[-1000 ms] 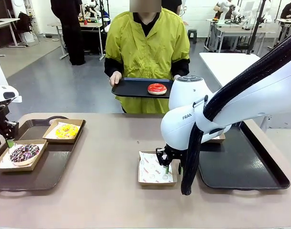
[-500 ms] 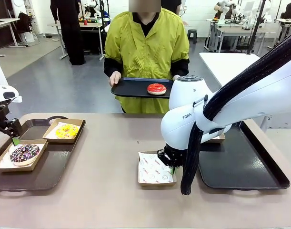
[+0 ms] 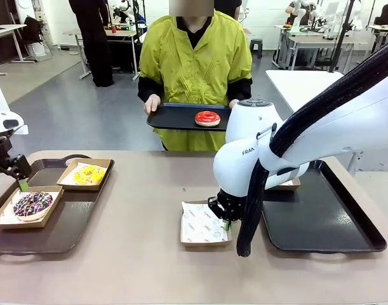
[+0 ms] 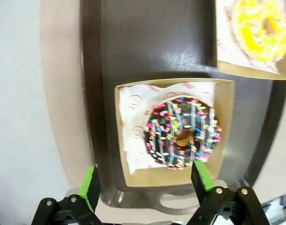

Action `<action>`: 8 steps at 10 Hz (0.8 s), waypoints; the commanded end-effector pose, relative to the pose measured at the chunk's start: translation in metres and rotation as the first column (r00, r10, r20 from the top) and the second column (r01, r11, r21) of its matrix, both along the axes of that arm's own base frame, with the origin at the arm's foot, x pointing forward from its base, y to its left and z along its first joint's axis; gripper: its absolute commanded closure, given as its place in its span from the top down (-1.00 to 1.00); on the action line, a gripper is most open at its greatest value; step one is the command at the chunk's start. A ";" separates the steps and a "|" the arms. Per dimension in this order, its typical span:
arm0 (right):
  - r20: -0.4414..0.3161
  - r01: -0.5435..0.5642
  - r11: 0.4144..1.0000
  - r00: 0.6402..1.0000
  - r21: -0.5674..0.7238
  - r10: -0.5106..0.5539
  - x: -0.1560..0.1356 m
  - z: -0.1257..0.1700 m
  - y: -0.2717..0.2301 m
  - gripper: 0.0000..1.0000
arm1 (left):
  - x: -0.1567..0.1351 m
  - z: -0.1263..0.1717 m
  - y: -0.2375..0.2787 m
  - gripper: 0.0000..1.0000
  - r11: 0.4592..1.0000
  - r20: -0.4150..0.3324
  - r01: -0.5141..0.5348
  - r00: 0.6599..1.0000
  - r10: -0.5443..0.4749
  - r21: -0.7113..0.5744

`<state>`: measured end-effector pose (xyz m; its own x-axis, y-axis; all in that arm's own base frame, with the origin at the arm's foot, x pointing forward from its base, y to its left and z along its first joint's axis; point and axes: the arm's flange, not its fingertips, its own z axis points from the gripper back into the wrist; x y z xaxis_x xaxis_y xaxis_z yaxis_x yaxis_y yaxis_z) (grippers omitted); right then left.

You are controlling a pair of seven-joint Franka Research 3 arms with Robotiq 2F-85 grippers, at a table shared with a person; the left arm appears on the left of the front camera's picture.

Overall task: Individually package the donuts and arrange them on the tray.
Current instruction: Place the picked Paper togo box on the Handle tray while simultaneously picking up another Paper togo box from the table with the other hand.

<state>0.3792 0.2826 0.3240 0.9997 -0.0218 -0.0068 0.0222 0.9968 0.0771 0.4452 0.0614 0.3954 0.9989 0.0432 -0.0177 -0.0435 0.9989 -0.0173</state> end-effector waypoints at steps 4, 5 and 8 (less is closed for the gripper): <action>0.015 0.004 0.993 1.000 0.119 -0.006 0.047 0.123 -0.024 -1.00 | -0.018 0.104 0.055 1.00 0.806 0.088 -0.008 0.993 0.074 -0.592; 0.003 0.003 0.993 1.000 0.122 -0.004 0.063 0.142 -0.027 -1.00 | -0.021 0.112 0.070 1.00 0.740 0.073 -0.028 0.992 0.104 -0.672; -0.017 -0.058 0.994 0.998 0.091 0.060 0.124 0.173 -0.028 -1.00 | -0.025 0.114 0.121 1.00 0.556 0.008 -0.106 0.980 0.200 -0.824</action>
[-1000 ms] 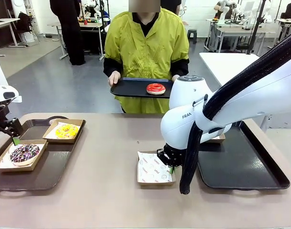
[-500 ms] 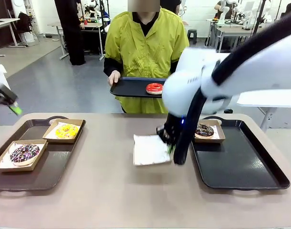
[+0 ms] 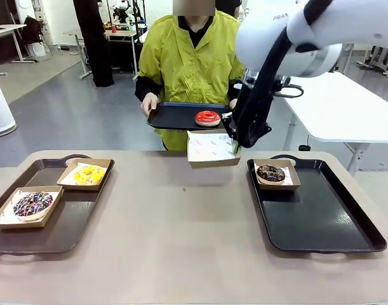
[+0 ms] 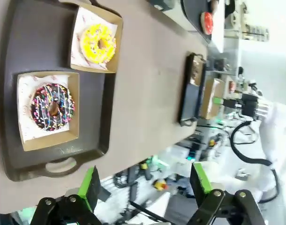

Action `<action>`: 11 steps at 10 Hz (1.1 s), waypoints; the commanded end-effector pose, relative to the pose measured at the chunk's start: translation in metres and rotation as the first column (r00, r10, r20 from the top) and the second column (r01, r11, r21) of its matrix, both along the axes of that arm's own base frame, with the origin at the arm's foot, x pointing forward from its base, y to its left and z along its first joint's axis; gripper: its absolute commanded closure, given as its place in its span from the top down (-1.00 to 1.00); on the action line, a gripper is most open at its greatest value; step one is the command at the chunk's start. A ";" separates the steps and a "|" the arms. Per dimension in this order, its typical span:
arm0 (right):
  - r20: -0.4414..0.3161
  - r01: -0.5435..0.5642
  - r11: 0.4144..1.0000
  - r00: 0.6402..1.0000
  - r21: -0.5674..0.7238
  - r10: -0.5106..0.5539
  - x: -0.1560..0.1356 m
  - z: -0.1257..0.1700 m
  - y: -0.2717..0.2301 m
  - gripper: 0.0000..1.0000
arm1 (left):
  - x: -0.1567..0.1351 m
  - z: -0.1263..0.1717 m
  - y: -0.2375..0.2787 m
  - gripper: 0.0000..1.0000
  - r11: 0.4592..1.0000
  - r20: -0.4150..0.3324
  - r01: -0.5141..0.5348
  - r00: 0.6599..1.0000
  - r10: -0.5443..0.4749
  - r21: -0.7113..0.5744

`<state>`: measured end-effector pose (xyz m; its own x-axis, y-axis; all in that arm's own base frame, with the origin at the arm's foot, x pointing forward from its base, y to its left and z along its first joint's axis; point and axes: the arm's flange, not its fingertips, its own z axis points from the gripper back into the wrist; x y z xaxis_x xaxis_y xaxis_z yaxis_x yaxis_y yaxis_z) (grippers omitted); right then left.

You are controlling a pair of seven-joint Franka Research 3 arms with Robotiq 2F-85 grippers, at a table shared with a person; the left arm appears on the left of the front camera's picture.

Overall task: Individually package the donuts and arrange them on the tray.
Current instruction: Place the picked Paper togo box on the Handle tray while simultaneously picking up another Paper togo box from the table with the other hand.

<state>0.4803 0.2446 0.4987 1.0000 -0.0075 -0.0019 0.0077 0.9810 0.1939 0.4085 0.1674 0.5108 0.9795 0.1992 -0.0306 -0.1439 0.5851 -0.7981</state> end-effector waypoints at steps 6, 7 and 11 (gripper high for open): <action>-0.061 -0.070 0.994 0.996 -0.079 0.065 0.108 -0.033 0.019 -1.00 | -0.028 -0.040 0.088 1.00 0.961 -0.062 -0.132 0.991 0.120 -0.242; -0.060 -0.063 0.995 0.997 -0.080 0.058 0.114 -0.038 0.021 -1.00 | -0.029 -0.047 0.093 1.00 0.963 -0.073 -0.140 0.989 0.126 -0.233; -0.056 -0.066 0.996 0.996 -0.053 0.063 0.103 -0.042 0.016 -1.00 | -0.031 -0.042 0.093 1.00 0.963 -0.094 -0.146 0.987 0.128 -0.226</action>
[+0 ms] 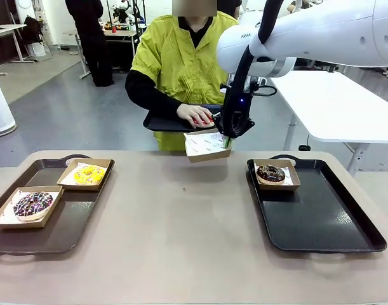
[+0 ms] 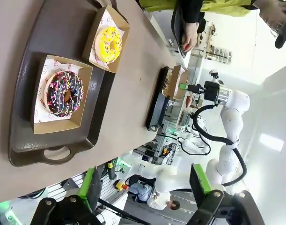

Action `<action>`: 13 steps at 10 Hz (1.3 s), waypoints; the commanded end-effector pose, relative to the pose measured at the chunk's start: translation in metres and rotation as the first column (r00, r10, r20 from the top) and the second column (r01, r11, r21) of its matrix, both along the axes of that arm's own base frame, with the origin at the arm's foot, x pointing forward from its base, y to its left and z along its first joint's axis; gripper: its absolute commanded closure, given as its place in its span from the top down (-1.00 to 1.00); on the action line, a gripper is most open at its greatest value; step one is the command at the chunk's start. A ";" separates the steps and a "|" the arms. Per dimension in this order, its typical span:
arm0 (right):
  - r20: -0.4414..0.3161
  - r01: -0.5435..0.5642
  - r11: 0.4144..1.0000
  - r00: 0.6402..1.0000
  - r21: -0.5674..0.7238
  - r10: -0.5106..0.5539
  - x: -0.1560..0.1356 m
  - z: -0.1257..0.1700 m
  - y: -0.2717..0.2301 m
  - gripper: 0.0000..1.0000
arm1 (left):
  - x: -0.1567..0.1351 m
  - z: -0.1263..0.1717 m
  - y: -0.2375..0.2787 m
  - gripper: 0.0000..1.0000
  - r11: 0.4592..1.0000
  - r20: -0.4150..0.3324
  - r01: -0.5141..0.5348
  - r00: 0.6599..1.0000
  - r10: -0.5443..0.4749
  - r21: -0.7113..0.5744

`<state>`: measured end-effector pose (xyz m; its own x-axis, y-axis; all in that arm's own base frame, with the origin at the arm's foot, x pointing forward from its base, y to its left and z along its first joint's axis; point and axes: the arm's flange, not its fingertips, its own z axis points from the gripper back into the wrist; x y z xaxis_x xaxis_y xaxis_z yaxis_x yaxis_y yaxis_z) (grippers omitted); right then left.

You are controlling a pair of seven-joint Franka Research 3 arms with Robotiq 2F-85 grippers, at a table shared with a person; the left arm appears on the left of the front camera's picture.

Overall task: Individually package the donuts and arrange them on the tray.
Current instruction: Place the picked Paper togo box on the Handle tray while simultaneously picking up another Paper togo box from the table with the other hand, then place the picked Paper togo box on the Handle tray.

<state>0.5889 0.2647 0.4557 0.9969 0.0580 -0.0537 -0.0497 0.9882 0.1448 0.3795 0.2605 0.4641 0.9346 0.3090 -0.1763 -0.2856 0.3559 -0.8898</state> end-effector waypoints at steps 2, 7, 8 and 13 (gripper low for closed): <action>-0.004 0.002 1.000 1.000 -0.004 -0.002 -0.005 0.001 -0.004 -1.00 | -0.002 0.005 0.000 1.00 1.000 0.010 -0.001 1.000 0.001 0.001; -0.004 0.002 1.000 1.000 -0.004 -0.002 -0.005 0.001 -0.004 -1.00 | -0.002 0.005 0.000 1.00 1.000 0.010 -0.001 1.000 0.001 0.001; -0.004 0.002 1.000 1.000 -0.004 -0.002 -0.005 0.001 -0.004 -1.00 | -0.002 0.005 0.000 1.00 1.000 0.010 -0.001 1.000 0.001 0.001; -0.004 0.002 1.000 1.000 -0.004 -0.002 -0.005 0.001 -0.004 -1.00 | -0.002 0.005 0.000 1.00 1.000 0.010 -0.001 1.000 0.001 0.001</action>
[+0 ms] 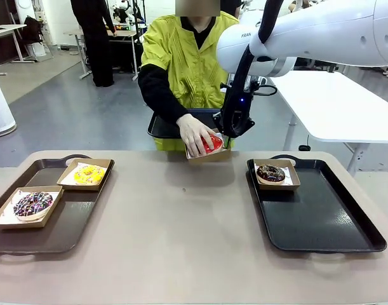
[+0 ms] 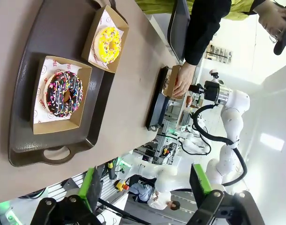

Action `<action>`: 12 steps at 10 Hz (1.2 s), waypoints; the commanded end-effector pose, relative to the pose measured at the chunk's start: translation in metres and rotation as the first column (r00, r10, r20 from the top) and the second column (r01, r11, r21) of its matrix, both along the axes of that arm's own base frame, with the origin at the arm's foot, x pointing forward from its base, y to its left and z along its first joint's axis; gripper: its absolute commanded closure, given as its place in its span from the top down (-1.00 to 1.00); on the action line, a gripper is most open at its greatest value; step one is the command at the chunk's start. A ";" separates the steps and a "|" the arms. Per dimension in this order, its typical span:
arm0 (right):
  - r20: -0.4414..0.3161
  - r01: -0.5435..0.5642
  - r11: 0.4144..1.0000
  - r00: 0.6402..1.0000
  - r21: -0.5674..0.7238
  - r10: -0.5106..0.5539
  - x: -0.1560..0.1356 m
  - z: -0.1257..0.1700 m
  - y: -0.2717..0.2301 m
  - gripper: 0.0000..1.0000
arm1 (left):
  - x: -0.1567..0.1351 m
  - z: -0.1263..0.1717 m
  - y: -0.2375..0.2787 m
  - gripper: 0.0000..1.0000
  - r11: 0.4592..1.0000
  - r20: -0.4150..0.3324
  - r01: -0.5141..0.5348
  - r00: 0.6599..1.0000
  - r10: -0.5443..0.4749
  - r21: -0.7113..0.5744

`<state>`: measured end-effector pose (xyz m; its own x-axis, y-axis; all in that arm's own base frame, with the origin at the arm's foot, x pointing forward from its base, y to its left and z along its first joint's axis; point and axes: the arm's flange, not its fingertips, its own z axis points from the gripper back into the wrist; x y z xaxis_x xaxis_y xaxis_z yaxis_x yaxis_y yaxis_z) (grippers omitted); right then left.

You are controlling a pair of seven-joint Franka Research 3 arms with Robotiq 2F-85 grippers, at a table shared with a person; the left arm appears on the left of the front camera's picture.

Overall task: Individually package the donuts and arrange them on the tray.
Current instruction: Place the picked Paper togo box on the Handle tray.

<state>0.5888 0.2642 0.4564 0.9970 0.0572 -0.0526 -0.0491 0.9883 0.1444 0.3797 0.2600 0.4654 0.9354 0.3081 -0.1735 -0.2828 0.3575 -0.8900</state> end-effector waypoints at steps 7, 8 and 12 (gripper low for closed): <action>-0.005 -0.055 0.997 0.998 -0.061 0.055 -0.042 0.019 -0.024 -0.97 | -0.003 0.004 0.000 1.00 1.000 0.007 -0.002 1.000 0.002 -0.001; 0.000 -0.026 0.995 1.000 -0.093 0.026 -0.072 0.037 -0.048 -0.97 | -0.003 0.004 0.000 1.00 1.000 0.007 -0.002 1.000 0.002 -0.001; 0.059 0.076 0.990 0.996 -0.116 -0.069 -0.155 0.054 -0.165 -0.97 | -0.003 0.004 0.000 1.00 1.000 0.007 -0.002 1.000 0.002 -0.001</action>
